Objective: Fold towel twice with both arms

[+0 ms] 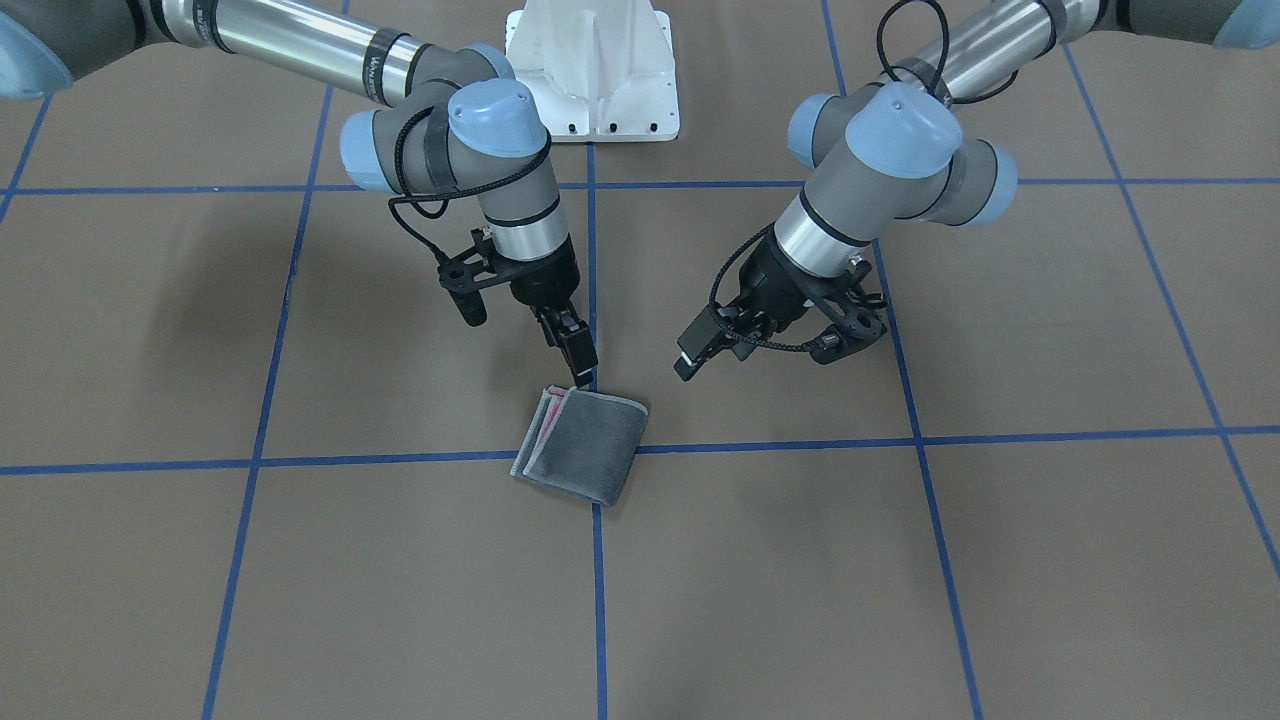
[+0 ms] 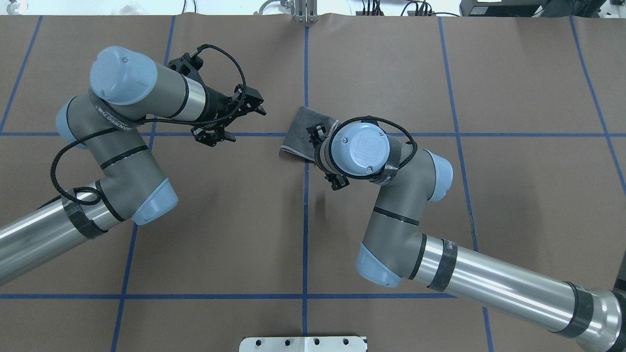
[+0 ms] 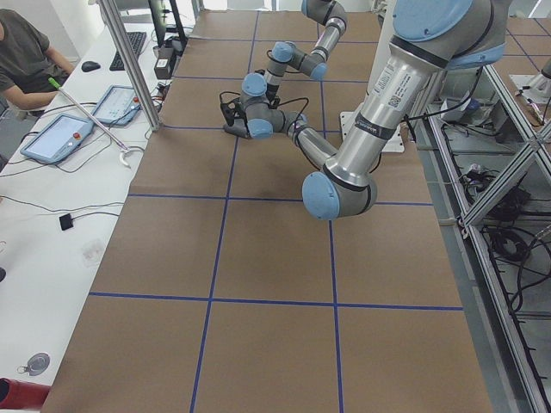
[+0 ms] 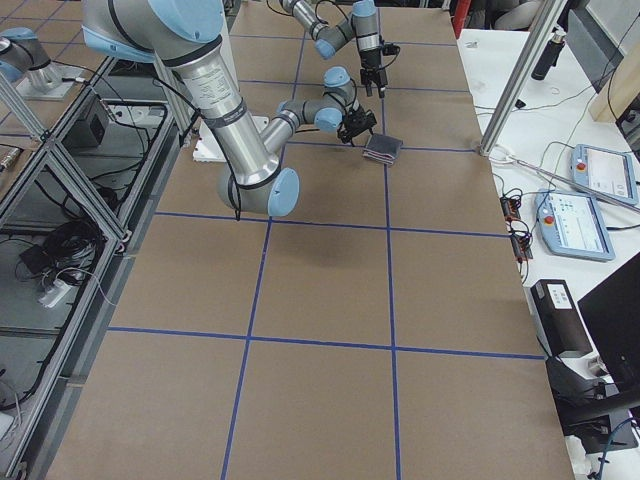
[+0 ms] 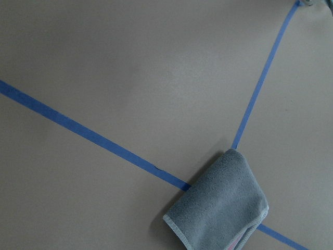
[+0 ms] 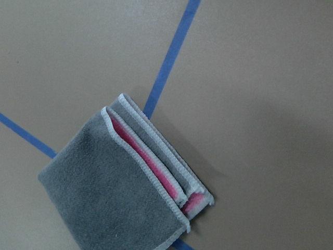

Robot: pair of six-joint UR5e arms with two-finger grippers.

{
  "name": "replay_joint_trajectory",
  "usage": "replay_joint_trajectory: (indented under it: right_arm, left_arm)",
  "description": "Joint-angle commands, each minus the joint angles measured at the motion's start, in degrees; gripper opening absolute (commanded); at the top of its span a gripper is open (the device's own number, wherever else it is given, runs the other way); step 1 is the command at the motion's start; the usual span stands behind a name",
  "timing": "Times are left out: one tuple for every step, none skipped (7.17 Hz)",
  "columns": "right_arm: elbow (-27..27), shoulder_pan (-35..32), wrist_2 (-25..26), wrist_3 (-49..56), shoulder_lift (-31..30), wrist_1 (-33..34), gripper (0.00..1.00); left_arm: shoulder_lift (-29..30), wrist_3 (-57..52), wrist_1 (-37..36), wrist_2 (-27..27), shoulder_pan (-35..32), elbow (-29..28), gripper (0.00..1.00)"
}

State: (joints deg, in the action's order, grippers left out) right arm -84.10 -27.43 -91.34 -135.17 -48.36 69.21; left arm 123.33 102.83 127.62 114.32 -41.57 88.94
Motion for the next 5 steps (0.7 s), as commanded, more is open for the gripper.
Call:
replay_joint_trajectory:
  right_arm:
    - [4.36,0.36,0.63,1.57,1.07,-5.01,0.71]
    - [5.26,0.36,0.55,3.4,2.2,-5.31,0.71]
    - [6.4,0.36,0.55,4.12,2.82,-5.23,0.69]
    - [6.5,0.36,0.55,4.12,2.74,-5.22,0.61]
    - [6.5,0.28,0.55,4.12,2.74,-5.05,0.57]
  left_arm:
    - [-0.02,0.0,0.0,-0.15,-0.01,-0.08,1.0]
    - [-0.02,0.0,0.0,-0.15,-0.01,-0.08,1.0]
    - [-0.02,0.09,0.0,-0.15,-0.01,-0.08,1.0]
    - [-0.02,0.09,0.0,-0.15,-0.01,-0.08,1.0]
    - [-0.02,0.09,0.0,-0.24,0.08,-0.08,1.0]
